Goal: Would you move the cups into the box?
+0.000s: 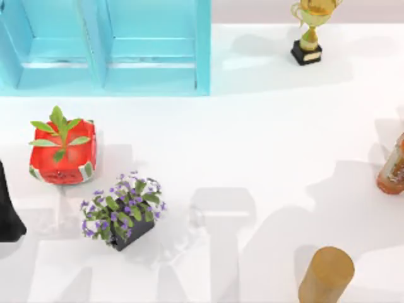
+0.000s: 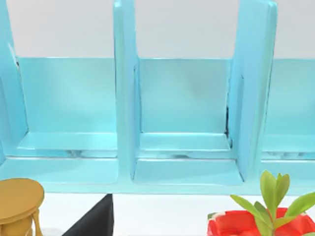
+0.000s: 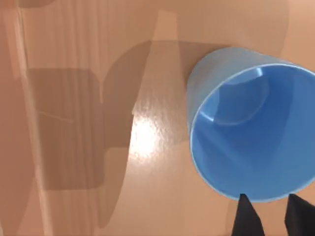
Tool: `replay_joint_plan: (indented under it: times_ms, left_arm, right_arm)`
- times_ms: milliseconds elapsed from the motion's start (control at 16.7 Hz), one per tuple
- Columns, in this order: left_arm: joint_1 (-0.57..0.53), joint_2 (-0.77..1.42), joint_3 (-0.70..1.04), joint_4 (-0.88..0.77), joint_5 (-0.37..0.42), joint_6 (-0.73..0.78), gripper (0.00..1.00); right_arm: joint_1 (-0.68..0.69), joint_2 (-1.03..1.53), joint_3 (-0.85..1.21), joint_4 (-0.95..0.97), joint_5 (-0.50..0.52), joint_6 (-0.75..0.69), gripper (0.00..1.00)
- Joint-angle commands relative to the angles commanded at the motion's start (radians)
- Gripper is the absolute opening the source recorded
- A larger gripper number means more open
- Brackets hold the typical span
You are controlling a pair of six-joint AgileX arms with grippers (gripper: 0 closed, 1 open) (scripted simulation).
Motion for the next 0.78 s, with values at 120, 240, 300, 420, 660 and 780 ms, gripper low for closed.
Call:
replay_joint_plan:
  times_ms: [120, 240, 300, 420, 660, 780]
  left_arm:
    - [0.000, 0.000, 0.000, 0.000, 0.000, 0.000, 1.00]
    - [0.000, 0.000, 0.000, 0.000, 0.000, 0.000, 1.00]
    - [0.000, 0.000, 0.000, 0.000, 0.000, 0.000, 1.00]
    - [0.000, 0.000, 0.000, 0.000, 0.000, 0.000, 1.00]
    - [0.000, 0.000, 0.000, 0.000, 0.000, 0.000, 1.00]
    - [0.000, 0.000, 0.000, 0.000, 0.000, 0.000, 1.00]
  right_arm:
    - [0.000, 0.000, 0.000, 0.000, 0.000, 0.000, 0.60]
    - [0.000, 0.000, 0.000, 0.000, 0.000, 0.000, 0.75]
    - [0.000, 0.000, 0.000, 0.000, 0.000, 0.000, 0.83]
    - [0.000, 0.000, 0.000, 0.000, 0.000, 0.000, 0.98]
    - [0.000, 0.000, 0.000, 0.000, 0.000, 0.000, 1.00]
    - [0.000, 0.000, 0.000, 0.000, 0.000, 0.000, 1.00]
